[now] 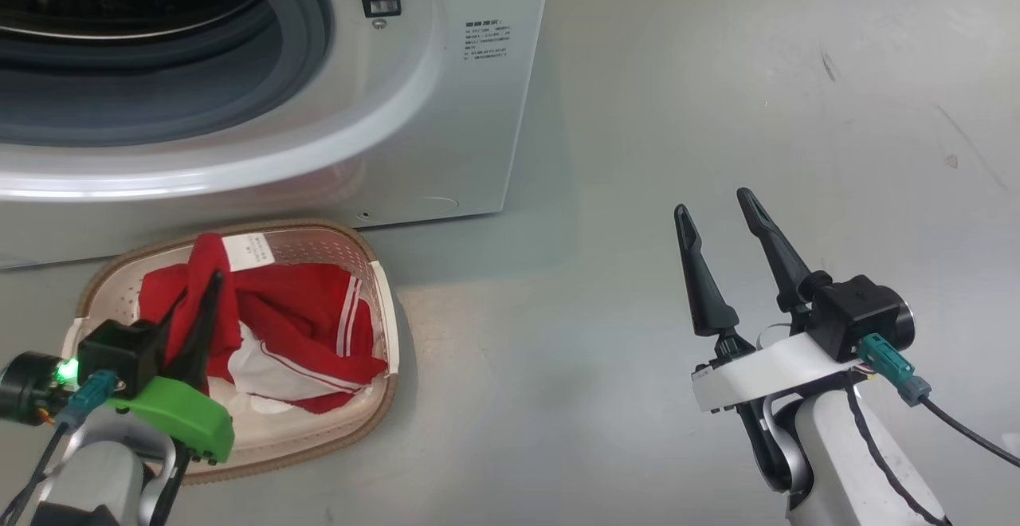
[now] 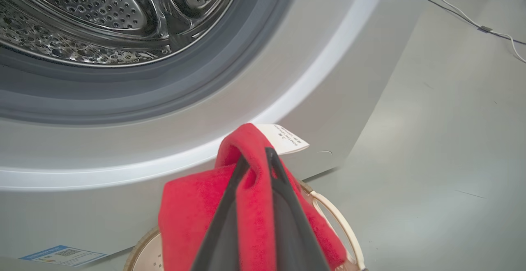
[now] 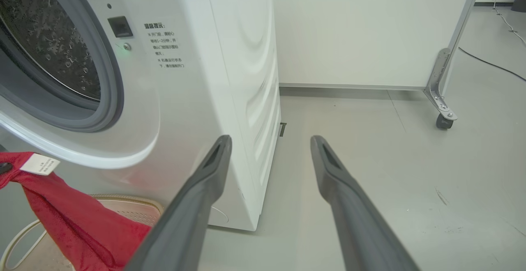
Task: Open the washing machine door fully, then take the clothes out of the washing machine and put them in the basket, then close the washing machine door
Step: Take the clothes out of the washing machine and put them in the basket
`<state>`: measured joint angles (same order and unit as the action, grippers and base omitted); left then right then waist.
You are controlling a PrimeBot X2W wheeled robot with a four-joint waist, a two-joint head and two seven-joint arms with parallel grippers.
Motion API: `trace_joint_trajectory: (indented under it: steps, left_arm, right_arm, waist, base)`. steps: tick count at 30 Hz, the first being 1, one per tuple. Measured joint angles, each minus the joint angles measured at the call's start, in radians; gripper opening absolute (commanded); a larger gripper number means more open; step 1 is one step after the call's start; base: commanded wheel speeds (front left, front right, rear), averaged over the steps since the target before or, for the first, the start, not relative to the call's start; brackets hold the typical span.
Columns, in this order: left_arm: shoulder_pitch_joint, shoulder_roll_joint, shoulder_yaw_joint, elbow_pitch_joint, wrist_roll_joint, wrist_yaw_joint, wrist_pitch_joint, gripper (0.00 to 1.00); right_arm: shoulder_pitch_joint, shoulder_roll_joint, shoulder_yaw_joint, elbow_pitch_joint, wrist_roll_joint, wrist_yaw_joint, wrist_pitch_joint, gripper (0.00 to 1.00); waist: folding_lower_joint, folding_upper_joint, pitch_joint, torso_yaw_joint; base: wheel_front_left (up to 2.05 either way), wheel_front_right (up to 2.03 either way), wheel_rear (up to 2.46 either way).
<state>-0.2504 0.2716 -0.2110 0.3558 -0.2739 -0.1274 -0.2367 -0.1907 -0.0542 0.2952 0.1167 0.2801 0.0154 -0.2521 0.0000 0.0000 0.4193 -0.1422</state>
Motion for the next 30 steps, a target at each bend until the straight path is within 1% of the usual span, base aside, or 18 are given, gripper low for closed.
trace_joint_trajectory:
  steps: [4,7,12,16,17,23,30]
  left_arm:
    - [-0.018,0.011,0.023,0.088,-0.007,-0.001,0.021,0.00]
    - [-0.028,0.011,0.041,0.152,-0.018,-0.001,0.035,0.00]
    - [-0.065,0.008,0.072,0.249,-0.059,-0.001,0.053,0.00]
    - [-0.096,0.002,0.086,0.319,-0.075,-0.001,0.063,0.00]
    - [-0.105,-0.002,0.086,0.339,-0.077,-0.001,0.064,0.00]
    - [-0.119,-0.026,0.086,0.448,-0.082,-0.001,0.068,0.00]
    - [-0.127,-0.037,0.086,0.522,-0.086,-0.001,0.068,0.00]
  right_arm:
    - [-0.011,0.000,0.004,-0.005,-0.001,-0.002,0.000,1.00]
    - [-0.014,0.000,0.004,-0.005,-0.012,-0.009,0.000,1.00]
    - [-0.027,0.001,0.000,-0.013,-0.032,-0.011,0.000,1.00]
    - [-0.028,0.001,-0.006,-0.016,-0.042,-0.020,0.000,1.00]
    - [-0.028,0.001,-0.009,-0.017,-0.044,-0.027,0.000,1.00]
    - [-0.034,0.002,-0.005,-0.006,-0.055,-0.027,0.000,1.00]
    - [-0.046,0.002,0.005,-0.002,-0.061,-0.026,0.000,1.00]
  waist:
    - [0.0000,0.0000,0.032,-0.011]
    - [0.0000,0.0000,0.054,-0.018]
    - [0.0000,0.0000,0.086,-0.023]
    - [0.0000,0.0000,0.108,-0.021]
    - [0.0000,0.0000,0.112,-0.019]
    - [0.0000,0.0000,0.109,-0.004]
    - [0.0000,0.0000,0.094,-0.004]
  base:
    - [0.00,0.00,0.00]
    - [0.00,0.00,0.00]
    - [0.00,0.00,0.00]
    - [0.00,0.00,0.00]
    - [0.00,0.00,0.00]
    - [0.00,0.00,0.00]
    - [0.00,0.00,0.00]
